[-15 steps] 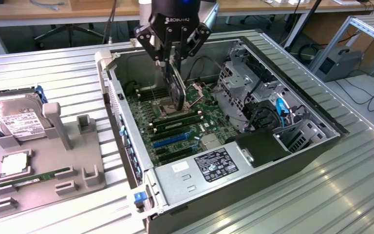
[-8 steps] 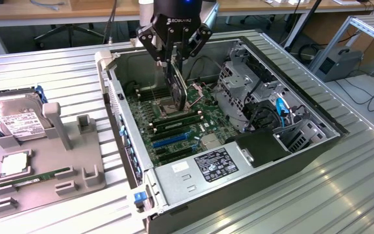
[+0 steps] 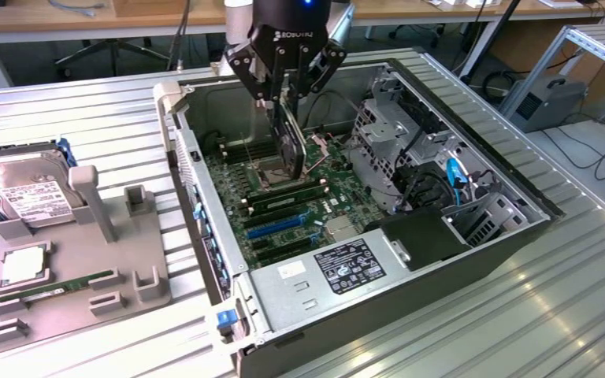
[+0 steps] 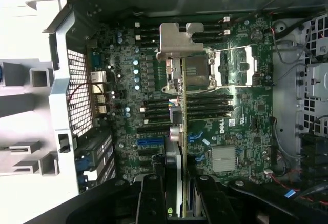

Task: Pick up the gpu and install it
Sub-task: 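Pick up the gpu and move the gpu toward the slot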

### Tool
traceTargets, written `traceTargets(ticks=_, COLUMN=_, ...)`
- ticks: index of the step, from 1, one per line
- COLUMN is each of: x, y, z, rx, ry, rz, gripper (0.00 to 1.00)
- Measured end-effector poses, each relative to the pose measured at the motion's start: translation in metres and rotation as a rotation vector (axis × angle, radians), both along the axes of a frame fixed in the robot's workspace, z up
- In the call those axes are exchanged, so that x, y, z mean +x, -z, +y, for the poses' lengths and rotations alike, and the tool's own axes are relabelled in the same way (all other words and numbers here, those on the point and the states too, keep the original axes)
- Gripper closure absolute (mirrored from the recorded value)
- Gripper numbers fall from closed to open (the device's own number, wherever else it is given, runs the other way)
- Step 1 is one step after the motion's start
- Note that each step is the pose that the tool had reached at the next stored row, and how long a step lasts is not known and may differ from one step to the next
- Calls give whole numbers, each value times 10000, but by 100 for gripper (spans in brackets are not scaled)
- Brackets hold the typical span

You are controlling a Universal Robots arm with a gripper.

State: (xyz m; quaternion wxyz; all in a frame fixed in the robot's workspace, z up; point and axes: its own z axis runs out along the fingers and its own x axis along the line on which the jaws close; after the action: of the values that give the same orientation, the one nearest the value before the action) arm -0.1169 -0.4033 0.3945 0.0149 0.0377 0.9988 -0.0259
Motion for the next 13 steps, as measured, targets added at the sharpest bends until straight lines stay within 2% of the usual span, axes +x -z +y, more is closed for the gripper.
traceTargets(ticks=13, x=53, y=44, z=0, rx=-1, ry=0, rz=0, gripper=73)
